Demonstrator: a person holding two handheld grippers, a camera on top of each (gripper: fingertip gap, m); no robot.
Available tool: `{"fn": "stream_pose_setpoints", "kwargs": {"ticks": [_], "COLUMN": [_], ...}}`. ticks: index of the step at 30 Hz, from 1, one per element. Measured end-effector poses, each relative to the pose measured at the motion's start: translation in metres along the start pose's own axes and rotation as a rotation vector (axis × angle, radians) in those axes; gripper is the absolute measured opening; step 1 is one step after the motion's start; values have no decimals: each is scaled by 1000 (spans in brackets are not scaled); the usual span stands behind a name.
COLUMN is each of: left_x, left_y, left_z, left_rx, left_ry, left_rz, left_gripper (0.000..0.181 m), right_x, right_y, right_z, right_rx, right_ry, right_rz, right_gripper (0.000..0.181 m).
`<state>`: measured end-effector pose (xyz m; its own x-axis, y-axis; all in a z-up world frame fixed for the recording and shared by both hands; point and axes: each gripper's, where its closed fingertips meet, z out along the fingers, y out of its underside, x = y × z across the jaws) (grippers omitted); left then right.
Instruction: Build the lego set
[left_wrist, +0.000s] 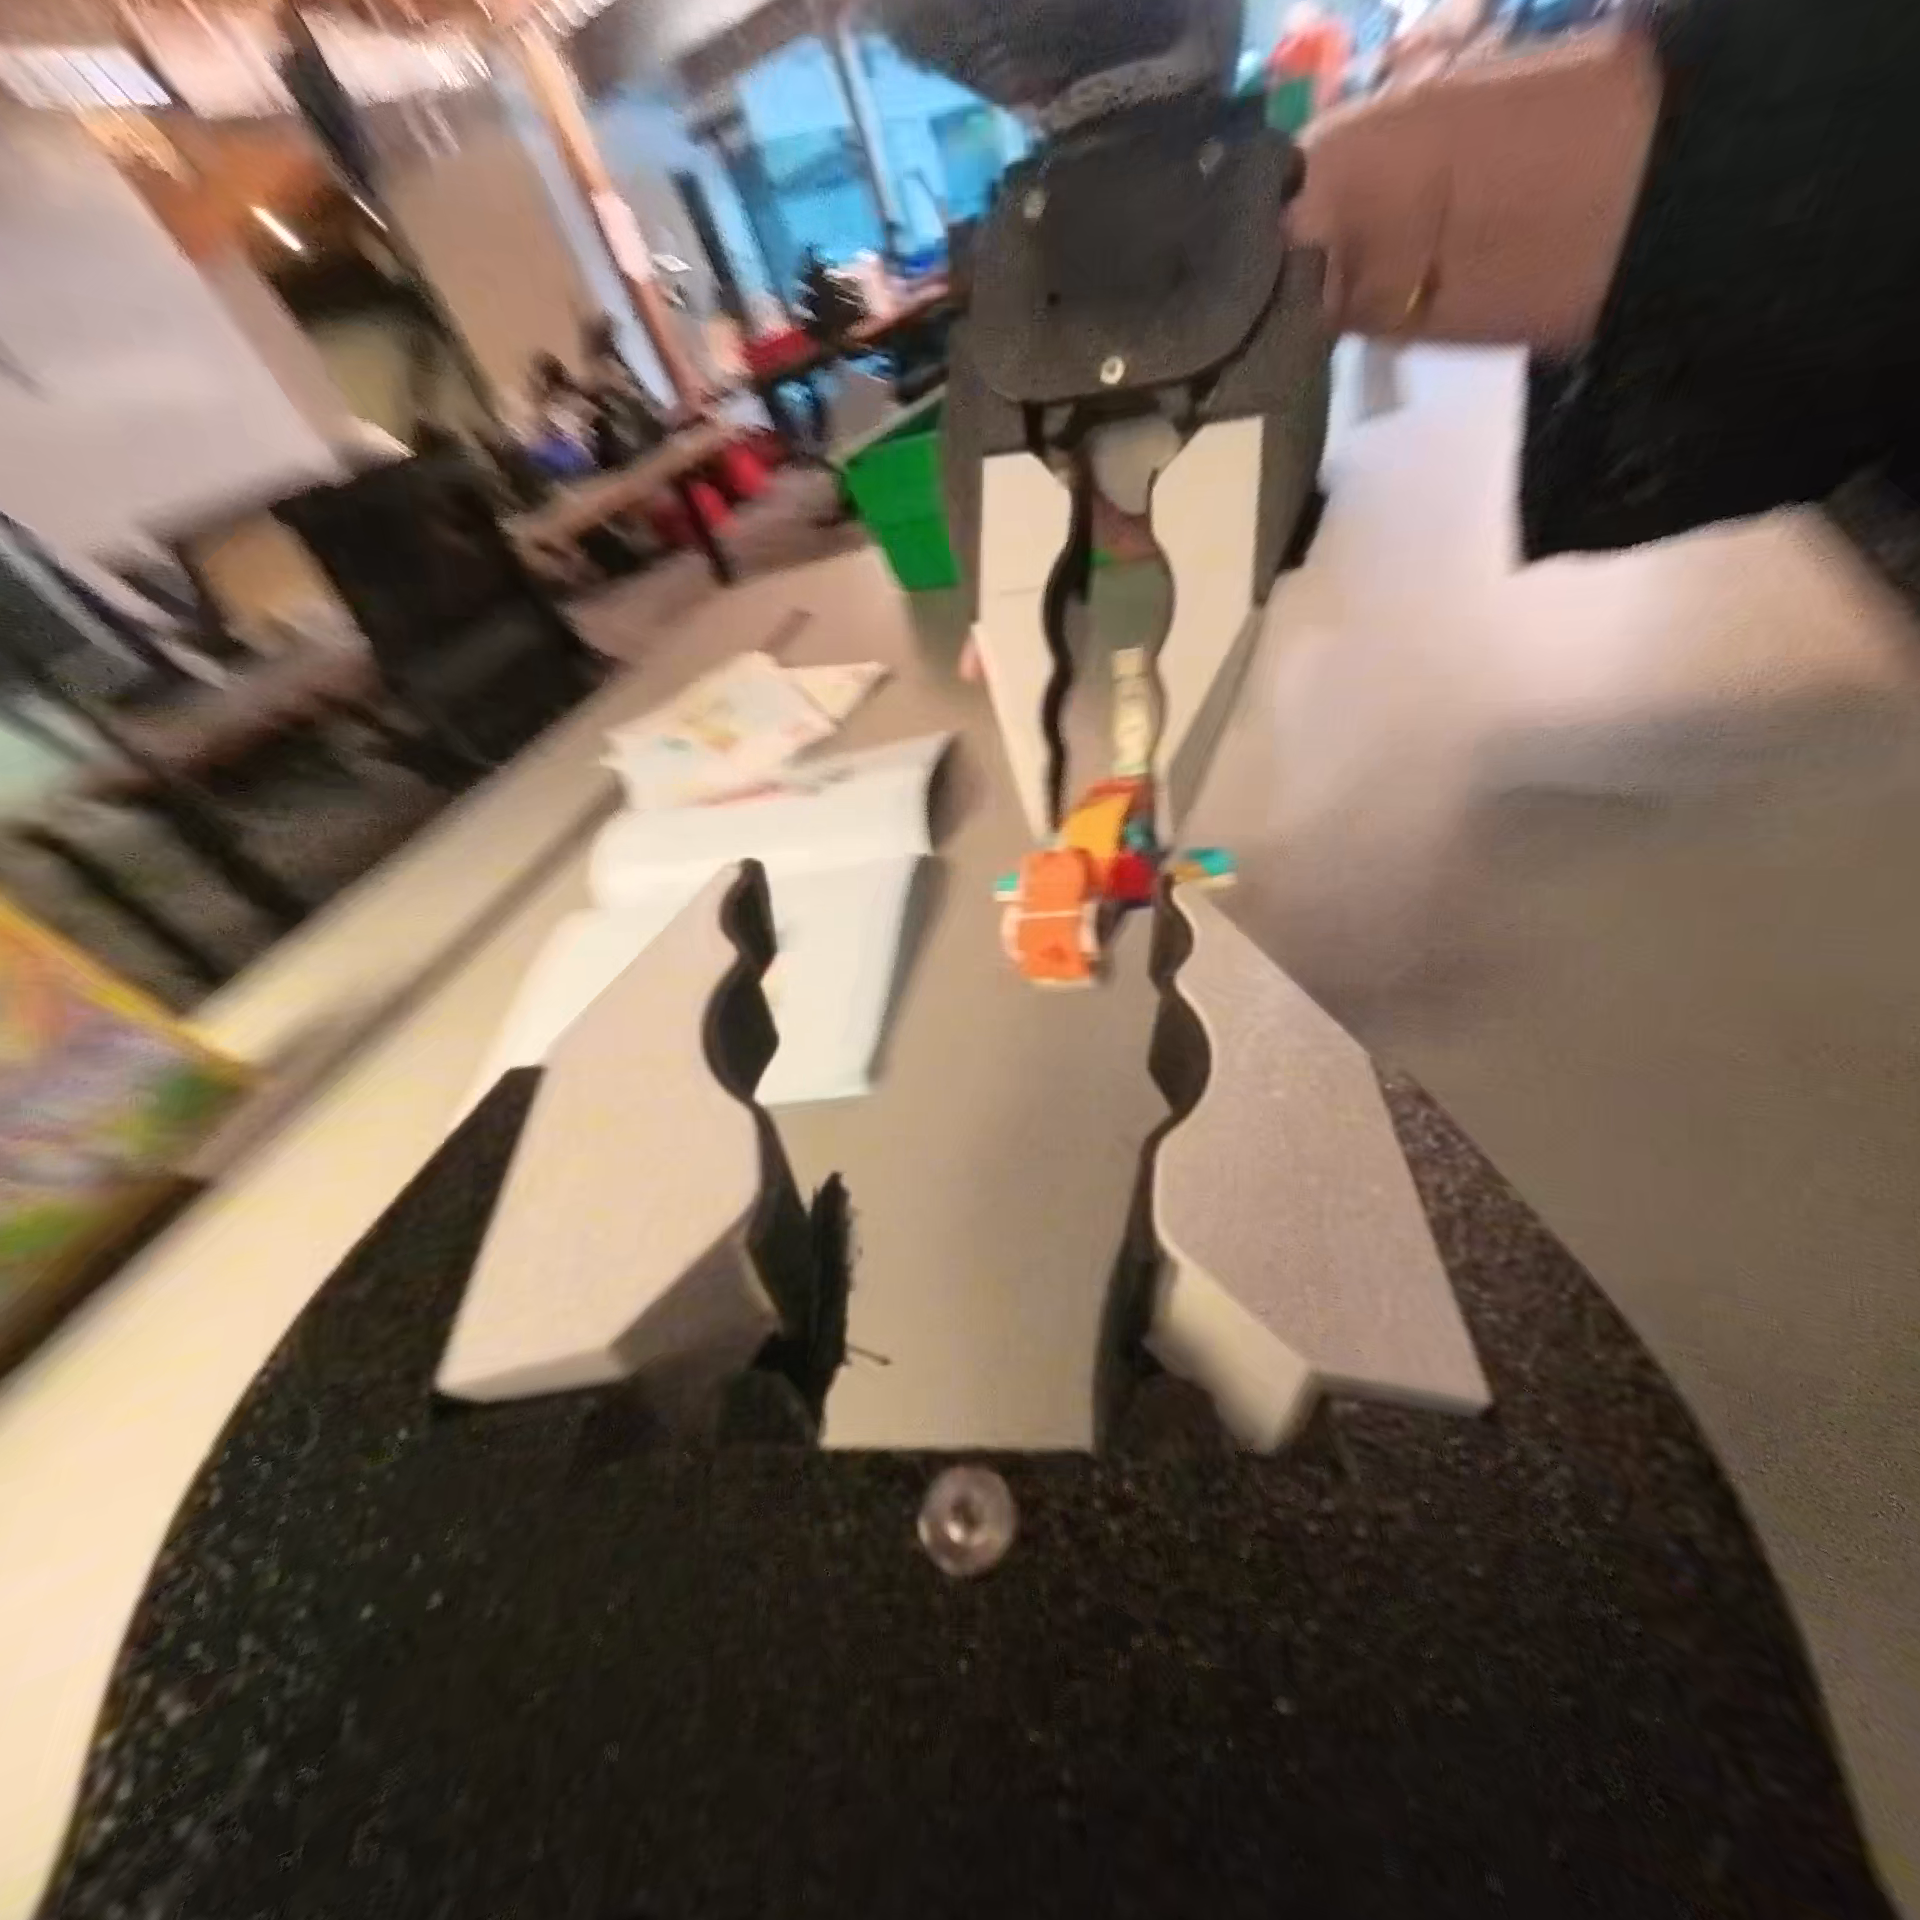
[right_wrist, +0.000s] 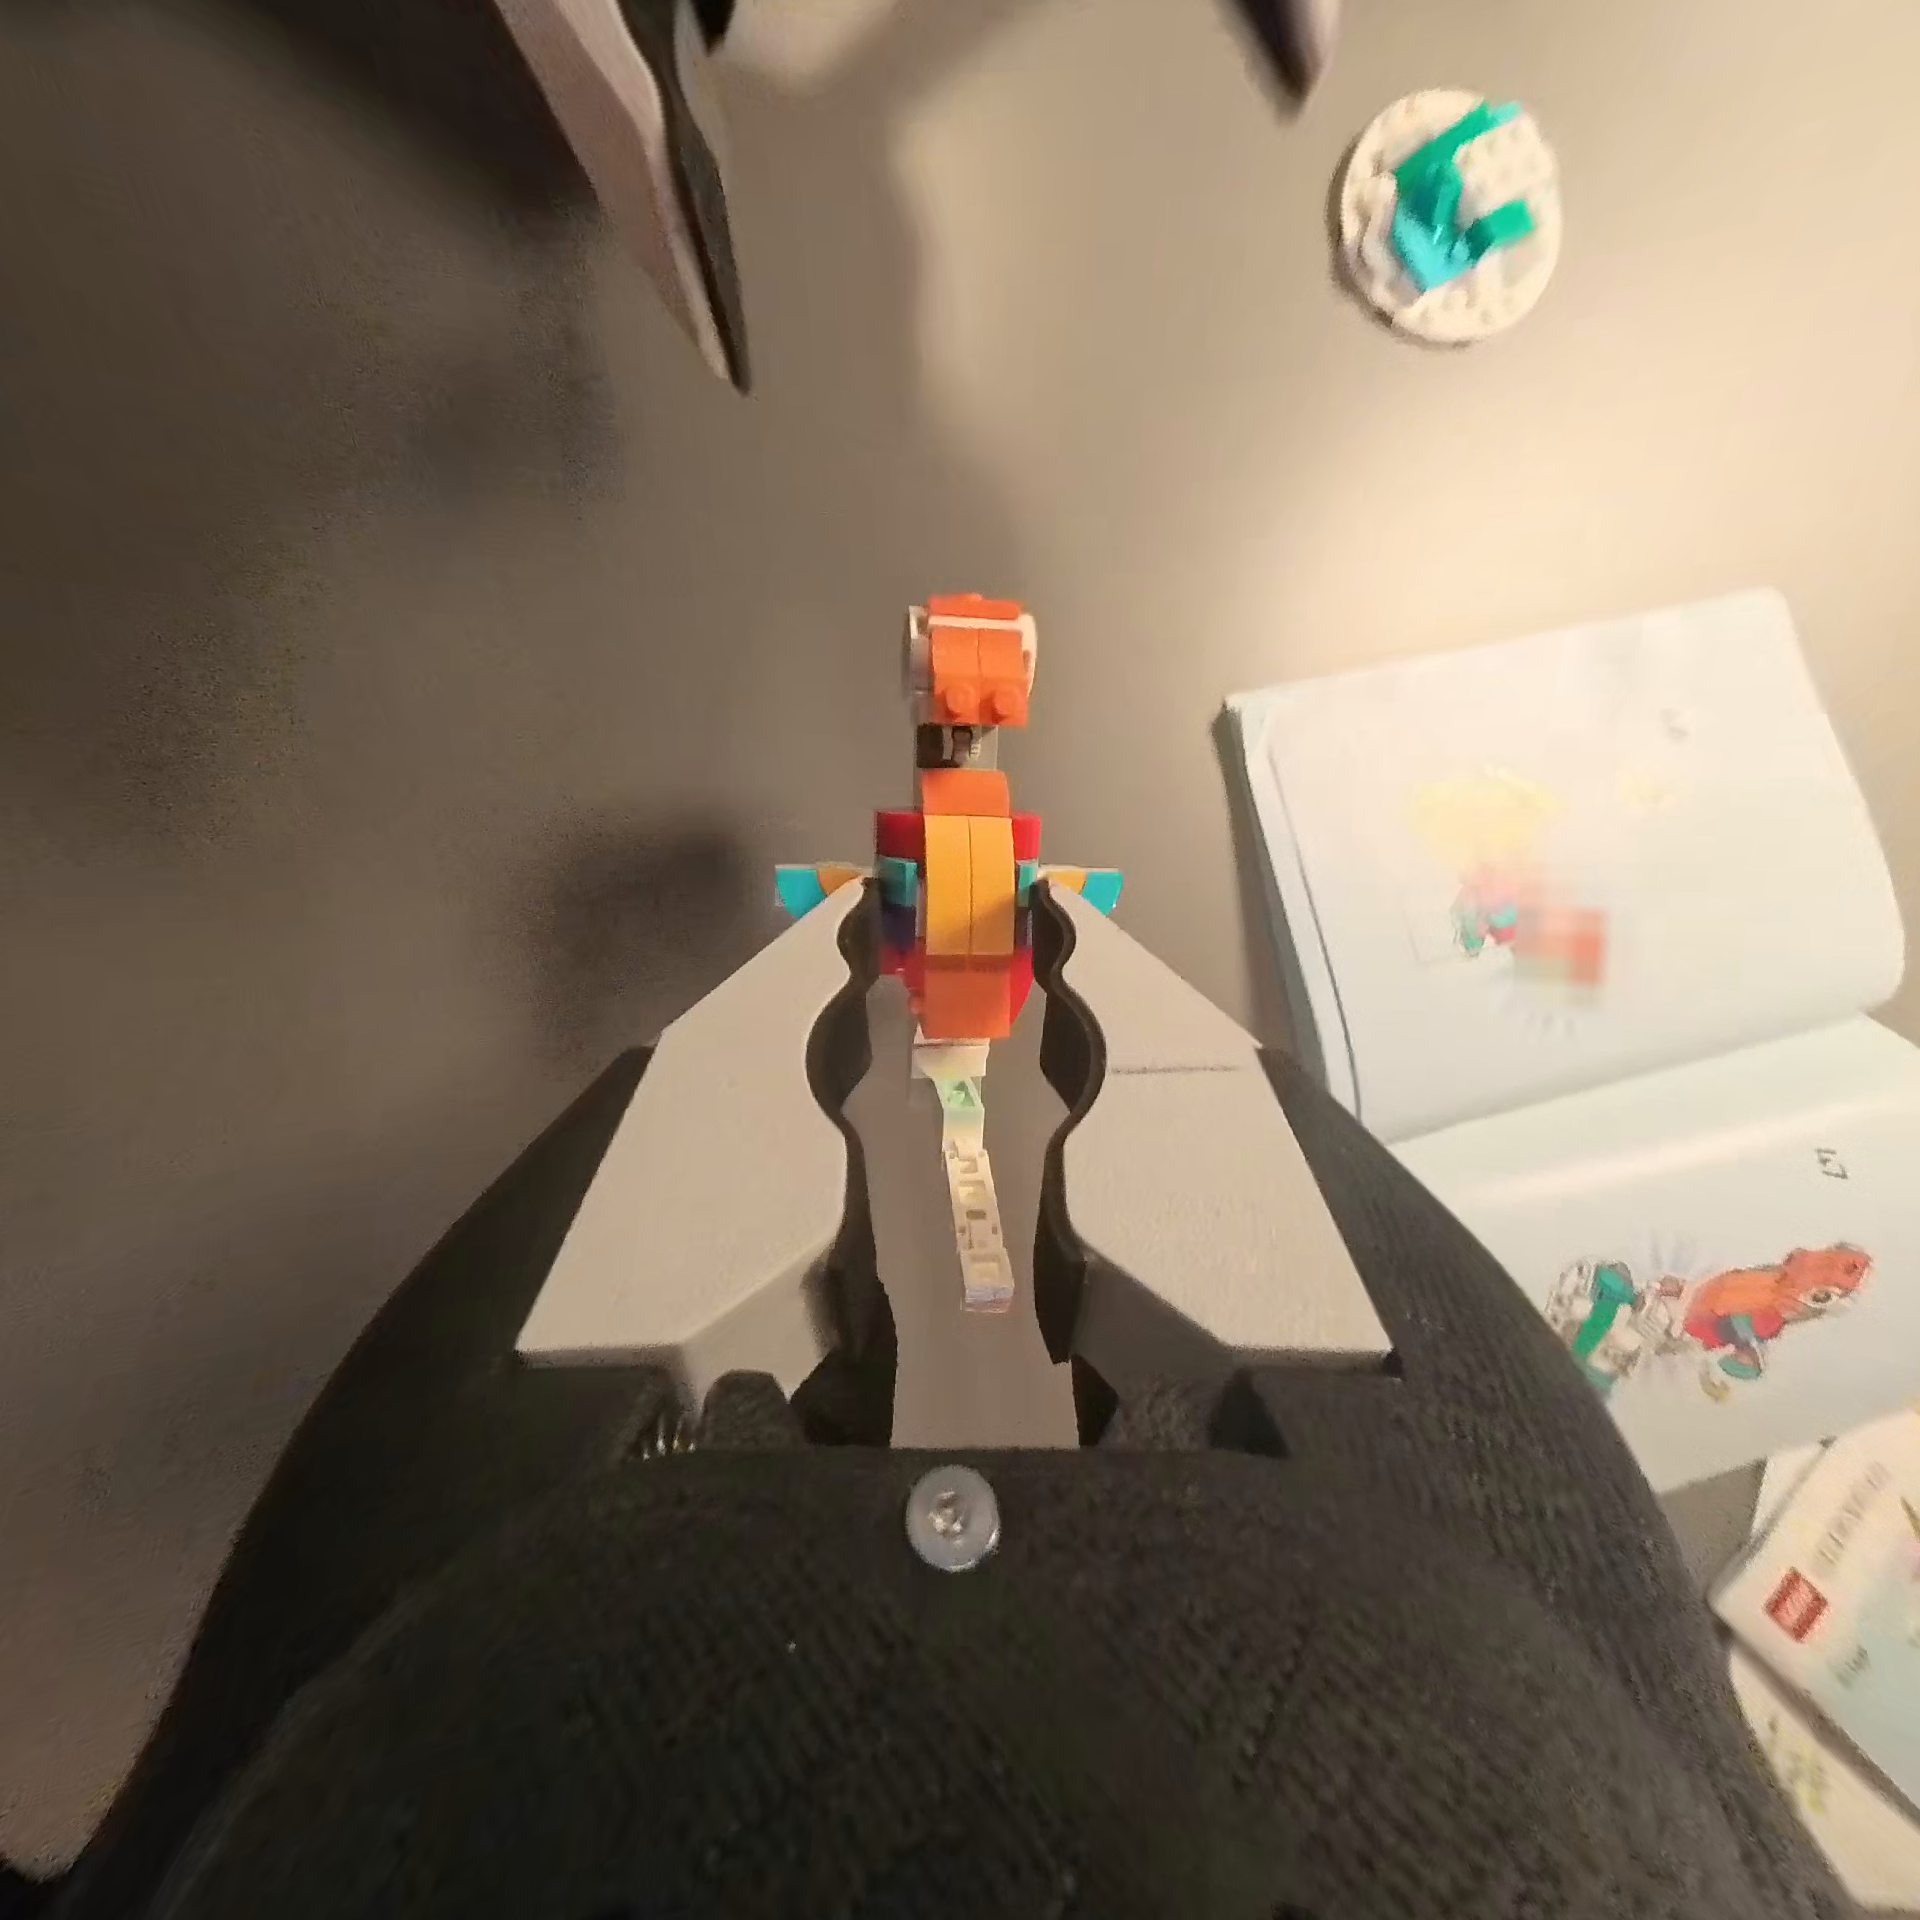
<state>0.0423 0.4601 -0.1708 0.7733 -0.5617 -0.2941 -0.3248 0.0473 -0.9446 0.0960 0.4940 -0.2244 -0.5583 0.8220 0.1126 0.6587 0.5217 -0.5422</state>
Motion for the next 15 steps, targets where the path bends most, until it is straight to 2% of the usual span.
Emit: {"fn": "stream_pose_setpoints", "kwargs": {"ticks": [2, 5, 10, 15], "left_x": [6, 7, -10, -28], "left_y": [3, 13, 21, 20], "left_z": [2, 4, 1, -7], "left_rx": [6, -28, -46, -9], "left_ry": [101, 150, 66, 6], "left_rz": [-189, -294, -320, -381], "left_gripper": [61, 53, 52, 51], "right_x": [0, -1, -4, -3], "right_y": [-9, -14, 6, 12], "right_z": [0, 6, 24, 31], "right_rx": [49, 53, -67, -104], "right_ry": [32, 61, 25, 16], "right_rz": [-38, -86, -62, -4], "right_gripper": [27, 27, 27, 27]}}
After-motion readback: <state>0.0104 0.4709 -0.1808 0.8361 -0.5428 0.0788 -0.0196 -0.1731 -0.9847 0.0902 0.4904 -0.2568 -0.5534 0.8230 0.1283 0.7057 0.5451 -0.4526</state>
